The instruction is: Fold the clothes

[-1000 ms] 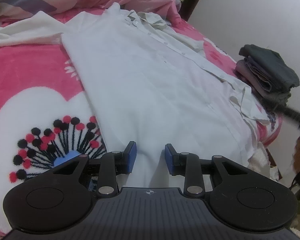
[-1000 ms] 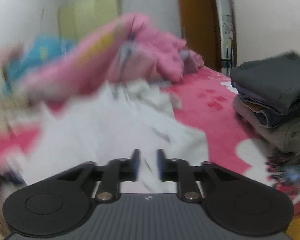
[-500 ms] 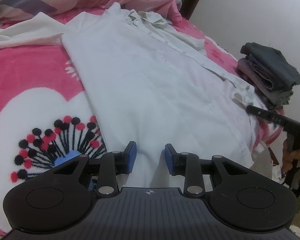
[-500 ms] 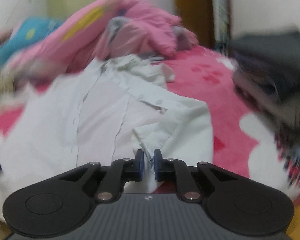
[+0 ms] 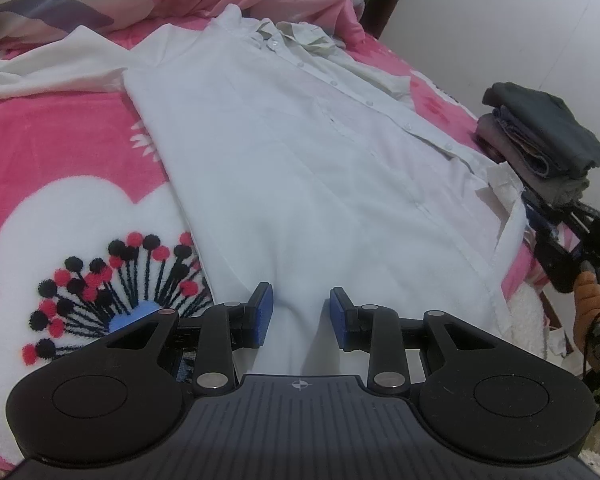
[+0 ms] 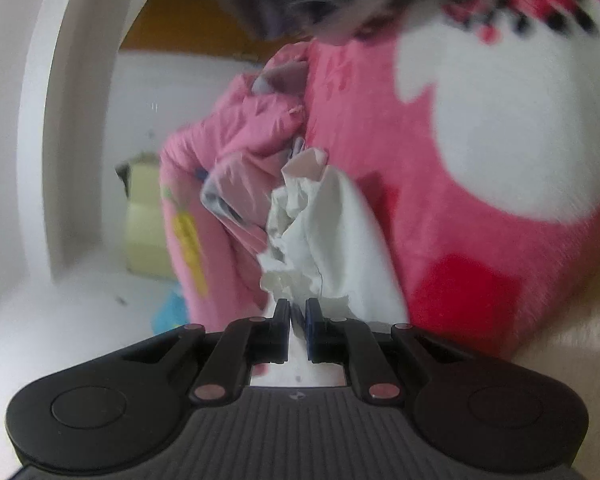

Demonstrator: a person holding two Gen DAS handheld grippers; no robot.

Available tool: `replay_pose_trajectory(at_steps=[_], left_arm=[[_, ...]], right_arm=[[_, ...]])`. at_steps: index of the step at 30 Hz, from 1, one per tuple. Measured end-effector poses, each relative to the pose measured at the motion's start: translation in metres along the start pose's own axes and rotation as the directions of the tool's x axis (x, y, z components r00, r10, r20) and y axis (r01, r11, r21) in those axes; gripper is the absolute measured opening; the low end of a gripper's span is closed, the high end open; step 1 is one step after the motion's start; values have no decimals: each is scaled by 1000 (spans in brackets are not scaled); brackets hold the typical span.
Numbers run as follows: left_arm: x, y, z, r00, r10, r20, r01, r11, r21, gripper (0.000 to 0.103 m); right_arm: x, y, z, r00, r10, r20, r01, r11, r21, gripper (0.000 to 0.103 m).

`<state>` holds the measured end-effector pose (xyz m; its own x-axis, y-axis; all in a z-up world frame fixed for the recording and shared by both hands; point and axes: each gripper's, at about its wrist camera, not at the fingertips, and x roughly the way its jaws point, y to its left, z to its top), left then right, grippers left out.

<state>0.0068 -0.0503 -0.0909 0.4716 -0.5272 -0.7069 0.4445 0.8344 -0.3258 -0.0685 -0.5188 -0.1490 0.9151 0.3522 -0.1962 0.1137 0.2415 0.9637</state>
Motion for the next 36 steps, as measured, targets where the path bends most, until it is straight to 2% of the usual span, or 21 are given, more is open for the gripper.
replay_pose_trajectory(at_steps=[3, 4, 11, 13, 15, 21, 24, 26, 27, 29, 30, 32, 34, 35, 36], left_arm=[[0, 0, 0, 1000, 0, 0, 0, 1000, 2, 31], [0, 0, 0, 1000, 1, -1, -1, 1000, 3, 31], [0, -1, 0, 1000, 5, -1, -5, 1000, 9, 31], [0, -1, 0, 1000, 5, 0, -5, 1000, 9, 32], [-1, -1, -1, 1000, 5, 1, -5, 1000, 11, 32], [-1, -1, -2, 1000, 2, 5, -2, 1000, 11, 32], [-2, 1, -2, 1000, -5, 5, 5, 1000, 4, 32], [-3, 2, -2, 1000, -10, 6, 10, 1000, -1, 32], [-4, 2, -2, 1000, -13, 6, 13, 1000, -2, 32], [-5, 3, -3, 1000, -18, 8, 18, 1000, -3, 32], [-5, 4, -3, 1000, -21, 9, 21, 1000, -4, 32], [-5, 5, -3, 1000, -25, 12, 26, 1000, -5, 32], [-5, 5, -4, 999, -30, 13, 30, 1000, -2, 32], [-6, 6, -4, 999, -33, 13, 33, 999, -2, 32], [-6, 7, -3, 999, -36, 14, 36, 999, -3, 32]], right_arm=[[-6, -19, 8, 997, 79, 14, -80, 987, 143, 10], [-7, -21, 7, 997, 70, 16, -71, 987, 145, 9], [-1, -7, 8, 999, -11, 43, 9, 999, 49, 8], [1, -3, 10, 998, -19, 57, 18, 999, 34, 3], [3, 2, 12, 997, -17, 72, 15, 1000, 25, 3], [7, 27, 23, 991, 105, 85, -107, 994, 22, 3], [20, 54, 23, 979, 201, 18, -201, 980, -18, 3], [33, 83, 9, 957, 269, -105, -279, 955, -100, 3], [40, 98, -5, 942, 273, -195, -304, 940, -155, 3], [55, 126, -34, 894, 252, -370, -358, 899, -252, 3], [60, 131, -53, 865, 208, -457, -366, 884, -290, 3], [71, 140, -91, 787, 103, -609, -387, 851, -355, 3], [75, 131, -124, 714, -30, -700, -360, 842, -402, 3], [75, 125, -133, 695, -80, -715, -336, 842, -422, 3], [75, 120, -138, 687, -123, -716, -308, 843, -441, 3]])
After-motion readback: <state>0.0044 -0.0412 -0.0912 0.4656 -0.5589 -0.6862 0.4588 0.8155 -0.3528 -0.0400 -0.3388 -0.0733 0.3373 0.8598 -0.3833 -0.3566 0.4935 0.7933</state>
